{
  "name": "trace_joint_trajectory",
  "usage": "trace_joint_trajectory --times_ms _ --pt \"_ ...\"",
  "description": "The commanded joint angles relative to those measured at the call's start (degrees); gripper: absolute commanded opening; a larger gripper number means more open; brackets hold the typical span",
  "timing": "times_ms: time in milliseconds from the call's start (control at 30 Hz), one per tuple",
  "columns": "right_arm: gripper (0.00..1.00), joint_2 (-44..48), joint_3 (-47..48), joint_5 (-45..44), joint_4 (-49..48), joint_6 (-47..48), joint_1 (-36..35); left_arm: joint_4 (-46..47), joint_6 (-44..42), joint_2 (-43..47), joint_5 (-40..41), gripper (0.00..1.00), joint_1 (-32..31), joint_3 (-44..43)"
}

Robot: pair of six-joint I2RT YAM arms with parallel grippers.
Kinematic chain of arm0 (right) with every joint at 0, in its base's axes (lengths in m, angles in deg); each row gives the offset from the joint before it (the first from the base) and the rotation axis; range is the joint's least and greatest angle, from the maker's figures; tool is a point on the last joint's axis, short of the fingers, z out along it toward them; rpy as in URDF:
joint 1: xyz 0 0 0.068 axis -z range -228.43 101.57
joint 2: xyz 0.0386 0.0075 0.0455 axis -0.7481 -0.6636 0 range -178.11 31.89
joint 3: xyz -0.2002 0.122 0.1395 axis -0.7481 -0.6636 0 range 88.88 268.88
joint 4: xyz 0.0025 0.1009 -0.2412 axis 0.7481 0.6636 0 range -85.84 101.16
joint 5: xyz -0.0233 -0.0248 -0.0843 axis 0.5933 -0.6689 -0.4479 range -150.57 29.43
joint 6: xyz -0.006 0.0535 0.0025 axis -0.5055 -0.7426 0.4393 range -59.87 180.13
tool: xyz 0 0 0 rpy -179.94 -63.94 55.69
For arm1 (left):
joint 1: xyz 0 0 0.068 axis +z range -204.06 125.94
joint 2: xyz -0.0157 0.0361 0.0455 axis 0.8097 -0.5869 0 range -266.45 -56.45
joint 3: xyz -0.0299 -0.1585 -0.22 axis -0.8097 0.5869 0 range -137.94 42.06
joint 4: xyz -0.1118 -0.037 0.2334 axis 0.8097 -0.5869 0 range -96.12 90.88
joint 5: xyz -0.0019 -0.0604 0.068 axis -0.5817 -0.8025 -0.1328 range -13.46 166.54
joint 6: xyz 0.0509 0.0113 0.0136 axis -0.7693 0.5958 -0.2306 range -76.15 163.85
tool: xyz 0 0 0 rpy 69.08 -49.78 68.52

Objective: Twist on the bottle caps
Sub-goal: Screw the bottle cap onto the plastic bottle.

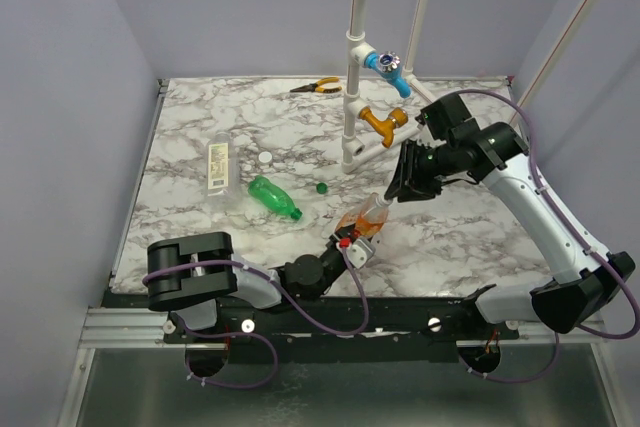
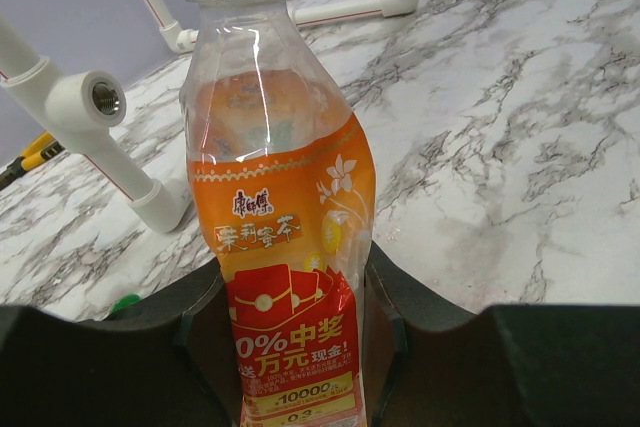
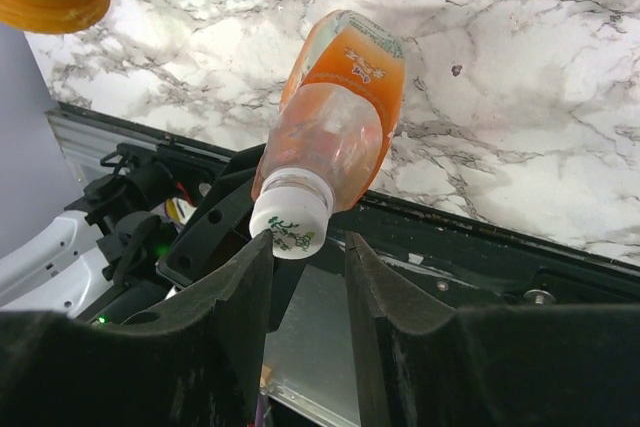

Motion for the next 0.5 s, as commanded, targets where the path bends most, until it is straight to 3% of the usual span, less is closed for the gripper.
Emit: trace_joint_trajectory --times_ms 0,467 --pt "0.39 0.23 -0.8 0.89 -0.79 0.05 -0.96 1.93 1.02 -0.71 -1.75 0.0 0.3 -1.58" --pt "0.39 -0.04 0.15 -1.42 -0.29 -1.16 -1.33 2.21 0.05 2.55 -2.94 0.0 0.35 -0.32"
